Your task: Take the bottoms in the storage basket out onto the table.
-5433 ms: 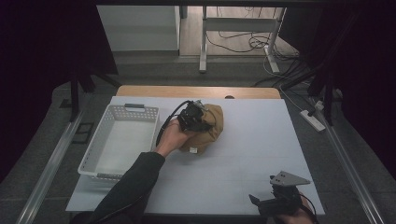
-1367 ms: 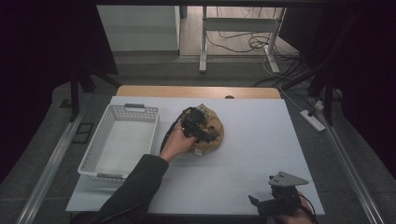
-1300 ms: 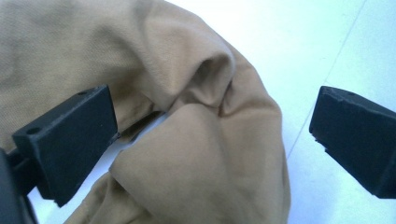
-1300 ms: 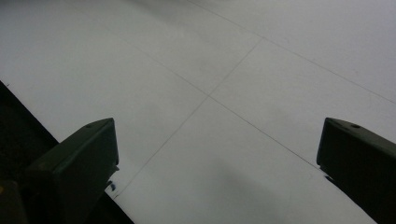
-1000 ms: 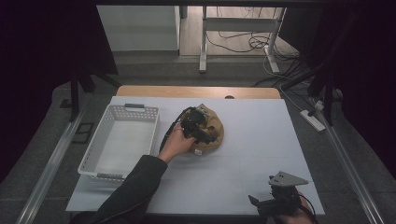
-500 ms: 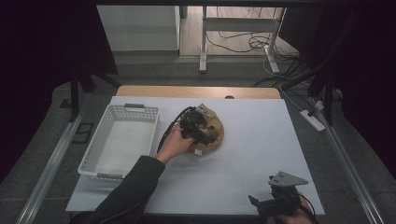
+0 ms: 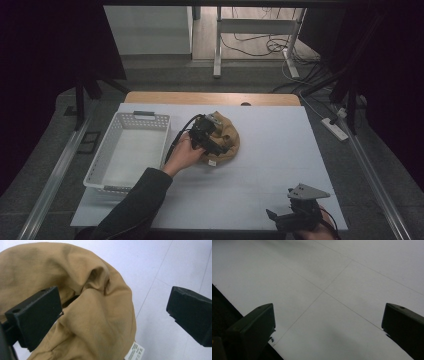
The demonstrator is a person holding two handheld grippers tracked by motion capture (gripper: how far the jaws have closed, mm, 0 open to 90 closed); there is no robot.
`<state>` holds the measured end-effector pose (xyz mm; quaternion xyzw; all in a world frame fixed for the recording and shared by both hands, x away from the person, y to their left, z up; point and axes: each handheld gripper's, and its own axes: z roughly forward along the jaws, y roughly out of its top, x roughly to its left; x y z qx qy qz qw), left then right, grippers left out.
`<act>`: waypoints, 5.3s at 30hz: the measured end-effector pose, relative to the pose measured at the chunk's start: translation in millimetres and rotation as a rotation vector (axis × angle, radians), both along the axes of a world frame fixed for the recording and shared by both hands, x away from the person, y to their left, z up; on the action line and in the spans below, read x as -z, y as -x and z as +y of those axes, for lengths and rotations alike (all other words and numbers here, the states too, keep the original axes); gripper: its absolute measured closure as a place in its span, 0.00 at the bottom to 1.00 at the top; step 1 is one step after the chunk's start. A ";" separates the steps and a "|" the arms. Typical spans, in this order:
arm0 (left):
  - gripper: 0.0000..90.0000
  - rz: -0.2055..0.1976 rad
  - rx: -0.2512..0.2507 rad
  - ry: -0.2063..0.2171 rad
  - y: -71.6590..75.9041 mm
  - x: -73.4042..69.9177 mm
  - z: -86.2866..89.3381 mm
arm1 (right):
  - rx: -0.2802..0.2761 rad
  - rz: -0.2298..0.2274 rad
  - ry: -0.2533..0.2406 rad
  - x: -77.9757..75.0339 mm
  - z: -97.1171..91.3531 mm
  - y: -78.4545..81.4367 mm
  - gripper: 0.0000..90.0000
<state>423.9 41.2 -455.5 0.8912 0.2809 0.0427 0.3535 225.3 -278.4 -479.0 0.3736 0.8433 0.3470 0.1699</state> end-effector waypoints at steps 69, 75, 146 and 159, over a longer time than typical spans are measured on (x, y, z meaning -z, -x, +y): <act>0.00 -0.066 -0.039 0.070 42.6 -4.5 57.0 | -0.004 -0.006 0.001 -0.3 0.4 0.7 0.00; 0.00 -0.041 -0.042 0.086 43.9 -1.2 62.5 | -0.008 -0.008 0.000 -0.5 0.8 1.1 0.00; 0.00 -0.024 -0.117 0.176 103.1 -1.8 128.2 | -0.024 -0.015 -0.001 -1.1 1.1 2.3 0.00; 0.00 -0.017 -0.135 0.185 113.7 -0.6 138.2 | -0.022 -0.015 0.000 -1.1 1.2 2.3 0.00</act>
